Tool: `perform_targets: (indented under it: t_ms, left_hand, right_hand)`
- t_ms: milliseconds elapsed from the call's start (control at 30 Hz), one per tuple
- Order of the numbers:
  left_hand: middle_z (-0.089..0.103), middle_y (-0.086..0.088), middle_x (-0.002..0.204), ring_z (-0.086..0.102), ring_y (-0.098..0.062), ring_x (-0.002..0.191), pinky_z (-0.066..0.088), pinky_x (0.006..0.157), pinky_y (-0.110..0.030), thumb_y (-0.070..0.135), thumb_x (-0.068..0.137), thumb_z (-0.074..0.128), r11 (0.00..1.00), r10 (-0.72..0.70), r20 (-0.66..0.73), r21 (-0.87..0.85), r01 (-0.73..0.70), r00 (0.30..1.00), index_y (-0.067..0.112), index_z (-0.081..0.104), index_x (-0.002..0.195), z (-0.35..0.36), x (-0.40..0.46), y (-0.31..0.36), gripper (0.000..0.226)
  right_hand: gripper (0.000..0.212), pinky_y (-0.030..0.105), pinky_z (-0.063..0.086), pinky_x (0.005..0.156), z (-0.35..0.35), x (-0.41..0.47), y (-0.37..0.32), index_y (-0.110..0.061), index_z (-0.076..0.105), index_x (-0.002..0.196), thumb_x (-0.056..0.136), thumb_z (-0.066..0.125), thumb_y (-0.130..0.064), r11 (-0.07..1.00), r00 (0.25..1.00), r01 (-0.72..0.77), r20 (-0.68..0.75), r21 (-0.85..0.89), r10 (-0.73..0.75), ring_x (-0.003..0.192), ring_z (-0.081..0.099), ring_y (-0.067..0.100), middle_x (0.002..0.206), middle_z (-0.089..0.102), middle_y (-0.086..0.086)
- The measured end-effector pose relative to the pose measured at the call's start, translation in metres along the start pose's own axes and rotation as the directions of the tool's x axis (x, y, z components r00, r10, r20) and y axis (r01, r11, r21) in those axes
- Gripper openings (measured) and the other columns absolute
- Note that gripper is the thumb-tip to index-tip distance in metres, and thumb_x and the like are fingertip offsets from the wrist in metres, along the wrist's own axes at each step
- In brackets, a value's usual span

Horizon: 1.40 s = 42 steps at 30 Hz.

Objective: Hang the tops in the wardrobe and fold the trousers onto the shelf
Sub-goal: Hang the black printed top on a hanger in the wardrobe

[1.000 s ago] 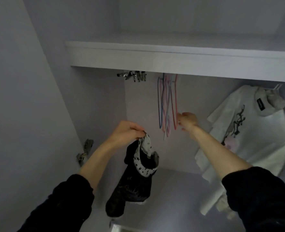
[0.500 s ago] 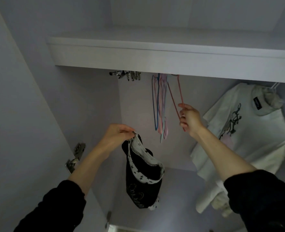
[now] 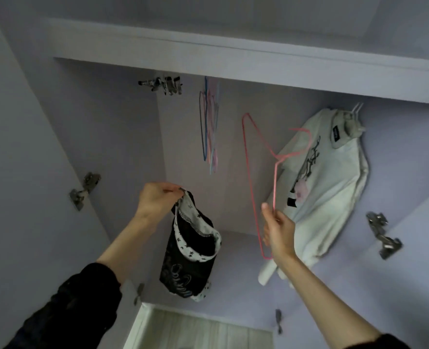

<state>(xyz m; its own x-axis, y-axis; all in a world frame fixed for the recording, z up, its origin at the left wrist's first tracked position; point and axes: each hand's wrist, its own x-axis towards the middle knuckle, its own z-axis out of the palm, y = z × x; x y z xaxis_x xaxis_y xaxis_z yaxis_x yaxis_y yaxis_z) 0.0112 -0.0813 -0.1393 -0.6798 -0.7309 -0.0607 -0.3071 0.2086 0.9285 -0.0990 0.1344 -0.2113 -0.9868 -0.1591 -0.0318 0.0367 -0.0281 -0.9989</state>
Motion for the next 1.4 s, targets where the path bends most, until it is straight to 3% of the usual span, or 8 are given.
perform_targets:
  t_ms: [133, 400, 667, 900, 1067, 1167, 1300, 1400]
  left_hand:
    - [0.068, -0.005, 0.096, 0.062, -0.02, 0.096, 0.048, 0.087, -0.028, 0.008, 0.084, 0.065, 0.997, -0.02, 0.012, 0.074, 0.019, 1.0, 0.007, 0.072, 0.1, 0.019, -0.032, -0.008, 0.017]
    - [0.065, 0.0, 0.075, 0.062, -0.02, 0.083, 0.048, 0.077, -0.027, 0.008, 0.079, 0.069, 0.987, -0.103, 0.055, 0.133, 0.095, 0.993, 0.009, 0.073, 0.078, 0.012, -0.052, -0.004, 0.004]
    - [0.061, -0.01, 0.072, 0.057, -0.022, 0.069, 0.048, 0.065, -0.031, 0.015, 0.074, 0.069, 0.967, -0.168, -0.042, 0.188, 0.173, 0.985, -0.002, 0.069, 0.079, -0.012, -0.047, -0.013, 0.018]
    - [0.067, -0.003, 0.076, 0.063, -0.022, 0.077, 0.046, 0.066, -0.029, 0.017, 0.081, 0.063, 0.907, 0.08, 0.044, 0.411, -0.091, 0.996, 0.013, 0.073, 0.078, -0.018, -0.051, 0.005, 0.011]
    - [0.072, -0.004, 0.091, 0.064, -0.026, 0.094, 0.048, 0.077, -0.029, 0.021, 0.082, 0.065, 0.8, 0.254, 0.206, 0.504, -0.325, 0.945, 0.019, 0.076, 0.086, 0.003, -0.075, 0.023, 0.011]
    - [0.072, -0.003, 0.096, 0.063, -0.027, 0.097, 0.049, 0.085, -0.034, 0.023, 0.084, 0.061, 0.731, 0.356, 0.277, 0.513, -0.451, 0.892, 0.024, 0.075, 0.093, 0.013, -0.086, 0.031, 0.016]
    - [0.057, 0.007, 0.113, 0.044, -0.018, 0.114, 0.022, 0.088, -0.032, 0.032, 0.094, 0.049, 0.408, 0.537, 0.432, 0.619, -0.671, 0.724, 0.028, 0.069, 0.105, -0.001, -0.08, 0.034, 0.023]
    - [0.058, 0.011, 0.11, 0.048, -0.011, 0.107, 0.015, 0.079, -0.03, 0.029, 0.094, 0.049, 0.345, 0.51, 0.564, 0.558, -0.755, 0.65, 0.028, 0.064, 0.107, -0.007, -0.075, 0.031, 0.019]
  right_hand:
    - [0.031, 0.023, 0.042, 0.044, -0.033, -0.012, -0.011, -0.017, 0.045, 0.066, 0.092, 0.058, -0.027, 0.998, 0.998, -0.052, 0.048, 0.038, 0.05, 0.04, 0.041, 0.006, 0.049, 0.041, -0.003]
    - [0.035, 0.015, 0.025, 0.034, -0.063, -0.035, 0.001, -0.015, 0.067, 0.074, 0.098, 0.047, -0.031, 0.988, 0.992, -0.122, -0.048, -0.093, 0.118, 0.032, 0.03, 0.002, 0.04, 0.036, -0.011]
    - [0.05, 0.014, 0.018, 0.032, -0.065, -0.041, -0.027, -0.007, 0.056, 0.062, 0.102, 0.036, -0.03, 0.99, 0.998, -0.057, -0.018, -0.13, 0.055, 0.028, 0.022, 0.002, 0.031, 0.027, -0.01]
    - [0.053, 0.011, 0.031, 0.044, -0.026, -0.048, -0.044, -0.014, 0.061, 0.055, 0.101, 0.04, -0.029, 0.936, 0.985, 0.153, 0.119, -0.317, -0.121, 0.034, 0.042, 0.001, 0.034, 0.042, -0.007]
    - [0.051, 0.029, 0.039, 0.058, 0.016, -0.069, -0.059, -0.01, 0.065, 0.056, 0.099, 0.044, -0.03, 0.868, 0.951, 0.296, 0.211, -0.399, -0.227, 0.044, 0.05, 0.005, 0.042, 0.051, -0.002]
    - [0.053, 0.037, 0.038, 0.065, 0.037, -0.083, -0.065, 0.003, 0.054, 0.062, 0.099, 0.041, -0.032, 0.824, 0.92, 0.39, 0.203, -0.411, -0.334, 0.058, 0.052, 0.027, 0.054, 0.054, 0.015]
    - [0.05, 0.033, 0.035, 0.058, 0.034, -0.086, -0.067, -0.006, 0.043, 0.058, 0.1, 0.039, -0.032, 0.9, 0.927, 0.368, 0.17, -0.234, -0.335, 0.052, 0.041, 0.018, 0.05, 0.04, 0.002]
    - [0.049, 0.027, 0.036, 0.054, 0.032, -0.087, -0.068, -0.013, 0.047, 0.056, 0.1, 0.039, -0.033, 0.927, 0.933, 0.339, 0.183, -0.16, -0.31, 0.044, 0.043, 0.007, 0.043, 0.042, -0.008]
